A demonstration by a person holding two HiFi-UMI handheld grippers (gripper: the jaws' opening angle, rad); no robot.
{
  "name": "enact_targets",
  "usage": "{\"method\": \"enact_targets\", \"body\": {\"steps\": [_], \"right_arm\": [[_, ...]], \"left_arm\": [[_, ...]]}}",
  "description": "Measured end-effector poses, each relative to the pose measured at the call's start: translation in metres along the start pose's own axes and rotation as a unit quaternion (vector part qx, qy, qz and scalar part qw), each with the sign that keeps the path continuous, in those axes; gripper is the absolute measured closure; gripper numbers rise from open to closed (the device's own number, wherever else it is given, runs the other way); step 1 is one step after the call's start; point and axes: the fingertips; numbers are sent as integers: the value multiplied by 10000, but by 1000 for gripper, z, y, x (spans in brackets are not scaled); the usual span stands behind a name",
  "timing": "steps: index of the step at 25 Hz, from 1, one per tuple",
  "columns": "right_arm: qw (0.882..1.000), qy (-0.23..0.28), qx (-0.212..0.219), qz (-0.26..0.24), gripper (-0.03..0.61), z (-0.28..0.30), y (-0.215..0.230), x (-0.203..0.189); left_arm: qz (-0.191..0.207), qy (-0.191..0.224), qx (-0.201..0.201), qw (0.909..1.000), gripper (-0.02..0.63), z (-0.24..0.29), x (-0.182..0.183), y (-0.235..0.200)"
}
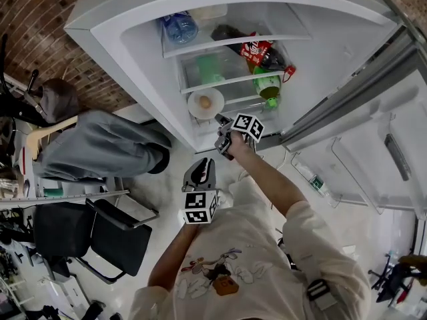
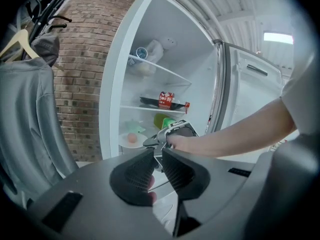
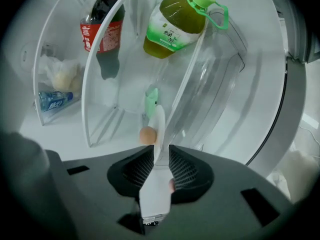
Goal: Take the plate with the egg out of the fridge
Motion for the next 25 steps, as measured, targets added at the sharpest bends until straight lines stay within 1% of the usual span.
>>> {"method": "enact_targets", "body": {"steps": [3, 9, 15, 25], "right_arm": [[9999, 40, -41, 138, 503, 5, 3, 3], [9997, 30, -128, 196, 503, 12, 5, 4], [9993, 30, -72, 370, 503, 18, 3, 3], [9973, 123, 28, 719, 503, 22, 6, 9]], "left_arm": [[-23, 4, -1, 10000, 558, 0, 1, -3], [-85, -7, -24, 10000, 558, 4, 3, -8], [-43, -29, -60, 10000, 558, 6, 3, -6], [-50, -23, -9, 10000, 558, 8, 5, -14]]}}
Point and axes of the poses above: the fingertips, and each gripper's own axes: z forward along the fingers, y to its right, x out of its top, and after that the axes turned 12 degrees about -y, right-handed
